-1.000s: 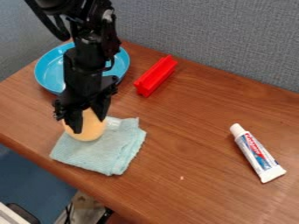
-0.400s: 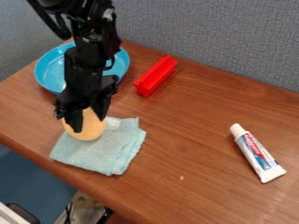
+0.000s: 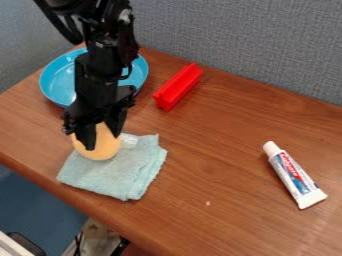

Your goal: Put the yellow ball on the blue plate

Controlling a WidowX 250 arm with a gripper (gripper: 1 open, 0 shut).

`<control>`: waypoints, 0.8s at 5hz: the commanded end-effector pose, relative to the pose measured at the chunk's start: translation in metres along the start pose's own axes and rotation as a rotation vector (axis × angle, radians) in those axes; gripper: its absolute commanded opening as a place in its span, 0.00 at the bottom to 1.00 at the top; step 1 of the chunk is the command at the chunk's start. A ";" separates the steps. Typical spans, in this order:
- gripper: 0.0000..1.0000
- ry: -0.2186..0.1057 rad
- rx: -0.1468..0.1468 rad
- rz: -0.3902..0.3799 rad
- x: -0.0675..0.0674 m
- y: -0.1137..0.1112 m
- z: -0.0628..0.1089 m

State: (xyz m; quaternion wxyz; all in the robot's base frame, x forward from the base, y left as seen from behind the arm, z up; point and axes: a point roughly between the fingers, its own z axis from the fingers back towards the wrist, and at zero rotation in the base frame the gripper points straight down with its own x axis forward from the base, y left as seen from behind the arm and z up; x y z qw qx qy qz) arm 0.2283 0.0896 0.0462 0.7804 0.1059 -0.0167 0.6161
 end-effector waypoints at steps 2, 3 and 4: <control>0.00 0.004 0.007 0.027 0.008 0.002 0.000; 0.00 0.005 0.011 0.024 0.009 0.002 0.000; 0.00 0.007 0.015 0.022 0.009 0.002 0.000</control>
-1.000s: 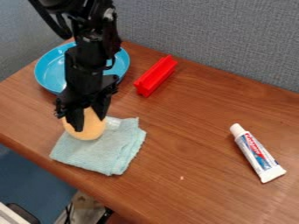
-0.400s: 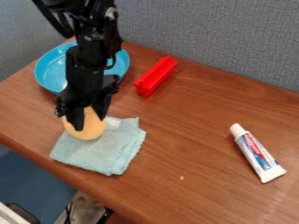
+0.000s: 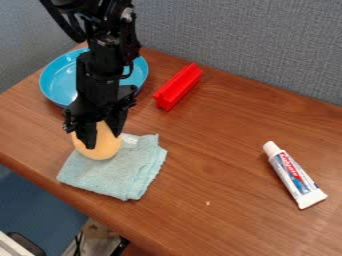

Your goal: Put the yellow ball on the blue plate

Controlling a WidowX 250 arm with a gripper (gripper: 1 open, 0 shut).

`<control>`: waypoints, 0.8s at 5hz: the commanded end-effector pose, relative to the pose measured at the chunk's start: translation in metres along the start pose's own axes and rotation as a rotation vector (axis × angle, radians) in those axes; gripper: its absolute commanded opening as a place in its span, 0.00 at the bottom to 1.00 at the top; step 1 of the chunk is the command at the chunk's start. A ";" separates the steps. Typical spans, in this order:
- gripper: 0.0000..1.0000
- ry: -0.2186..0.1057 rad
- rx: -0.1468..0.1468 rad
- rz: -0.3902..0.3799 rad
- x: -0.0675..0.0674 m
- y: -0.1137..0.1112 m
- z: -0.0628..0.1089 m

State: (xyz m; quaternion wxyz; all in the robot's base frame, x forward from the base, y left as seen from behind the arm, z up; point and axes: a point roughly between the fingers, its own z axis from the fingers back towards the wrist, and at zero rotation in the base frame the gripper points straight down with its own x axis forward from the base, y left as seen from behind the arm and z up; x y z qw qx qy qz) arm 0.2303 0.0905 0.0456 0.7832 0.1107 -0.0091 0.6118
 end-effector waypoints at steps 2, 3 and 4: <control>0.00 0.007 0.007 0.028 0.008 0.003 0.001; 0.00 0.009 0.012 0.026 0.009 0.002 0.001; 0.00 0.012 0.015 0.024 0.009 0.002 0.001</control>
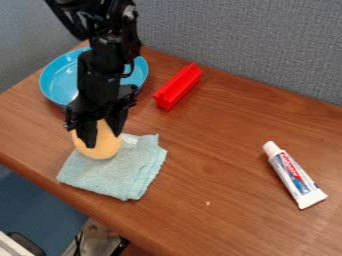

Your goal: Put the yellow ball on the blue plate

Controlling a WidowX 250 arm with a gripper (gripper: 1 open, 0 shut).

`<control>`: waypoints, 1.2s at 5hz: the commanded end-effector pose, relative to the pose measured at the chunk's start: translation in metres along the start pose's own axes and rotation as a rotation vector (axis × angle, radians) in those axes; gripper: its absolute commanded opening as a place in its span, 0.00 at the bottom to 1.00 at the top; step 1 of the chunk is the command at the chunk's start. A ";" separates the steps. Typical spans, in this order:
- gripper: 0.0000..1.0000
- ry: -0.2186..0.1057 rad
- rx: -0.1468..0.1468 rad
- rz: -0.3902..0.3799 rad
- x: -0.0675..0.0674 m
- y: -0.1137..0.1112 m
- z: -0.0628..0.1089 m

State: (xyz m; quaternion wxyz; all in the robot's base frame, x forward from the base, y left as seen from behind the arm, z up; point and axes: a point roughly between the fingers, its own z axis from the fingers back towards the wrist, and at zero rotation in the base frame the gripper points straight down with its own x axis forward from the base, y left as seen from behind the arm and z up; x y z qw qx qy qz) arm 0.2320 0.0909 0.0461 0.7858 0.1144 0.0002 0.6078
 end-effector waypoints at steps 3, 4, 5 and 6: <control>0.00 0.011 0.010 0.030 0.009 0.002 0.000; 0.00 0.015 0.014 0.028 0.009 0.002 0.000; 0.00 0.018 0.018 0.026 0.009 0.002 0.000; 0.00 0.022 0.022 0.024 0.009 0.001 0.001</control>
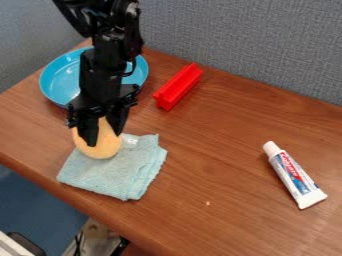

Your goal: Put the yellow ball on the blue plate

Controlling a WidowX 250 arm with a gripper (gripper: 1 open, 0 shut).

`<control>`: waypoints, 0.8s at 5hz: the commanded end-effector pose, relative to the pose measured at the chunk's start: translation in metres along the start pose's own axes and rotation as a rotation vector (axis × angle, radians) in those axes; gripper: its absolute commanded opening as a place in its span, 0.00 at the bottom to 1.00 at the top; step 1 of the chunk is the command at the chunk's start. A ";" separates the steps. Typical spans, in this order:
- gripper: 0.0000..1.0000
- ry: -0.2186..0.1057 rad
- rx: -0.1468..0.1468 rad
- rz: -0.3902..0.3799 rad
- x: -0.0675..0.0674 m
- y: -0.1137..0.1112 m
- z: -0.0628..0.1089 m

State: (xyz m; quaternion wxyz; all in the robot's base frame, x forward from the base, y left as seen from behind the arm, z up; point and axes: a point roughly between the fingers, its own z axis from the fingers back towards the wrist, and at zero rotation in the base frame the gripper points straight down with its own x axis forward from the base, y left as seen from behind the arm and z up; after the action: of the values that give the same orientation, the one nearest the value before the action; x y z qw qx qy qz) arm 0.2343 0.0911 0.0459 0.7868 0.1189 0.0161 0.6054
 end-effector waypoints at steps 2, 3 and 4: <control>0.00 0.011 0.004 0.029 0.009 0.003 0.001; 0.00 0.024 0.006 0.026 0.010 0.004 0.006; 0.00 0.037 0.008 0.023 0.011 0.004 0.010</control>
State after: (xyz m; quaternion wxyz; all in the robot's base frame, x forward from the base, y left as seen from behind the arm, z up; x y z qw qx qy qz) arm 0.2327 0.0958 0.0516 0.7853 0.1150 0.0415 0.6069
